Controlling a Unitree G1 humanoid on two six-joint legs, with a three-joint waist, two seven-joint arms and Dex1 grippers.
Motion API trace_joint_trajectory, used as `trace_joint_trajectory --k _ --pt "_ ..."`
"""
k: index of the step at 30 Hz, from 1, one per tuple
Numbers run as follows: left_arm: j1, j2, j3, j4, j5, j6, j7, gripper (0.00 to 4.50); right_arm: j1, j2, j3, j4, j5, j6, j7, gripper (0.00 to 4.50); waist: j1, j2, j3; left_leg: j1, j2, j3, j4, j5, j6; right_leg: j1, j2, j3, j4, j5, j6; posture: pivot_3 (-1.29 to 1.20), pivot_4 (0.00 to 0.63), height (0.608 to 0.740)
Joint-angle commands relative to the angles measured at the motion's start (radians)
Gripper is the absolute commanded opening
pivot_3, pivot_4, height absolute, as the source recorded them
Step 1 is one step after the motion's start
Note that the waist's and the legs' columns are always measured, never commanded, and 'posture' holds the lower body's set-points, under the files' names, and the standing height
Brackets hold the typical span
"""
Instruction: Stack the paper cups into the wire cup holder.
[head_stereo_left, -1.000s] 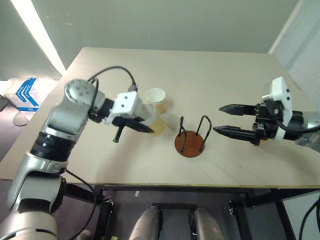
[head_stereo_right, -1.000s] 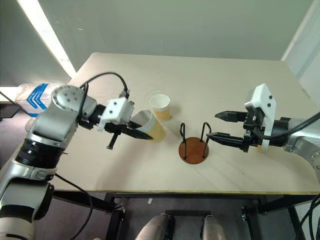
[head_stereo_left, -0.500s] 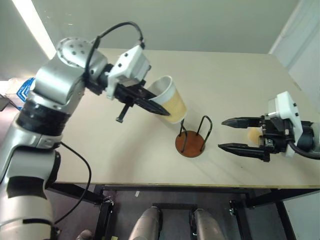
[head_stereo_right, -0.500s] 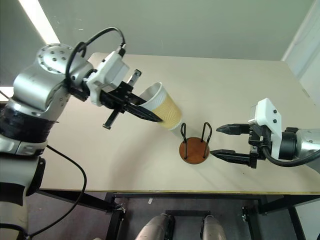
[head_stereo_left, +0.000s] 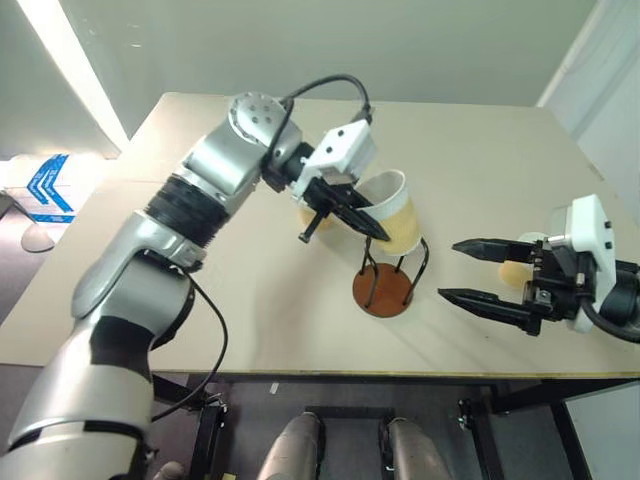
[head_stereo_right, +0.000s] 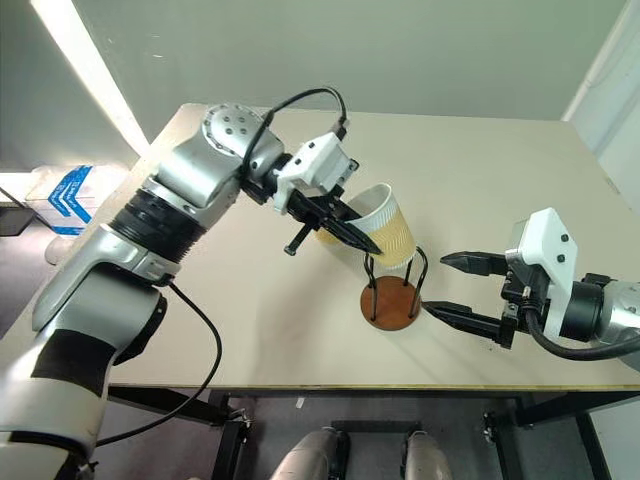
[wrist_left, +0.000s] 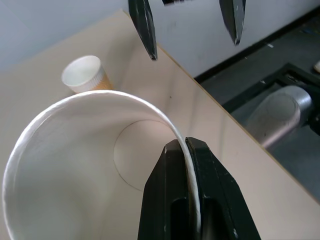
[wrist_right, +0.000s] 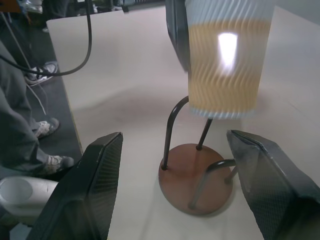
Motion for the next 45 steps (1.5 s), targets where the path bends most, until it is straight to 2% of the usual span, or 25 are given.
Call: trace_joint_trajectory --k 1,5,15,18,23,29,36,39,42,45 --pt "-0.029 -0.013 -0.029 0.021 0.042 -0.097 -0.036 0.08 0.014 -0.003 -0.057 -0.032 0.033 -0.01 -0.041 3.52 0.002 0.0 0.0 -0.001 0.0 0.0 0.001 -0.001 0.0 0.0 0.0 0.0 0.0 0.0 0.001 0.0 0.15 0.74" --pt "-0.032 -0.021 -0.072 0.049 0.095 -0.194 -0.036 0.08 0.03 -0.015 -0.078 -0.022 0.025 -0.016 -0.055 3.52 0.006 0.0 0.0 -0.001 0.0 0.001 0.001 -0.003 0.001 0.0 0.0 0.0 -0.001 -0.001 0.002 0.0 0.15 0.74" --pt "-0.011 -0.032 -0.102 0.023 0.117 -0.233 -0.036 0.08 0.031 -0.063 -0.198 0.06 0.046 -0.009 -0.017 3.52 0.012 0.0 0.0 -0.001 0.0 0.002 0.002 -0.005 0.003 0.0 -0.001 0.0 -0.001 -0.001 0.002 0.0 0.15 0.74" --pt "-0.011 -0.046 -0.092 0.037 0.143 -0.247 -0.036 0.63 0.062 -0.075 -0.231 0.066 0.028 -0.006 0.004 3.52 0.013 0.0 0.0 -0.001 0.0 0.002 0.002 -0.005 0.003 0.0 -0.001 0.0 -0.001 -0.001 0.002 0.0 0.15 0.74" --pt "-0.014 -0.084 -0.054 0.071 0.175 -0.26 -0.036 2.35 0.073 -0.075 -0.237 0.057 0.033 -0.014 -0.009 3.52 0.014 0.0 0.0 -0.001 0.0 0.003 0.003 -0.009 0.009 0.001 -0.001 0.0 0.0 -0.001 0.002 0.0 0.15 0.74" --pt "-0.029 -0.116 0.044 0.102 0.207 -0.286 -0.036 4.4 0.086 -0.076 -0.227 0.064 0.0 -0.014 -0.022 3.52 0.014 0.0 0.0 -0.001 0.0 0.003 0.004 -0.009 0.009 0.001 -0.001 0.0 0.0 -0.001 0.002 0.0 0.15 0.74" --pt "-0.006 -0.104 0.22 0.085 0.162 -0.17 -0.03 4.46 0.068 -0.111 -0.187 0.13 -0.114 -0.019 -0.051 3.52 0.013 0.0 0.0 -0.001 0.0 0.003 0.005 -0.009 0.009 0.001 -0.001 0.0 0.0 -0.001 0.003 0.0 0.15 0.74" --pt "0.007 -0.108 0.339 0.114 0.14 -0.099 0.057 4.46 0.109 -0.166 -0.126 0.181 -0.248 -0.007 -0.066 3.52 0.014 0.001 0.0 0.0 0.0 0.003 0.006 -0.009 0.009 0.001 -0.001 0.001 0.0 -0.001 0.003 0.0 0.15 0.74" --pt "0.061 -0.089 0.484 0.097 0.107 0.022 0.224 4.46 0.138 -0.229 -0.017 0.249 -0.397 -0.059 -0.048 3.52 0.013 0.003 -0.001 0.001 0.0 0.003 0.006 -0.009 0.009 0.002 -0.001 0.001 0.0 -0.001 0.003 0.0 0.15 0.74" --pt "0.146 -0.066 0.546 0.008 0.121 0.089 0.31 4.46 0.107 -0.269 0.065 0.316 -0.465 -0.092 -0.008 3.52 0.008 0.006 -0.001 0.003 0.0 0.006 0.006 -0.008 0.007 0.002 -0.001 0.002 0.002 -0.001 0.004 0.0 0.15 0.74"
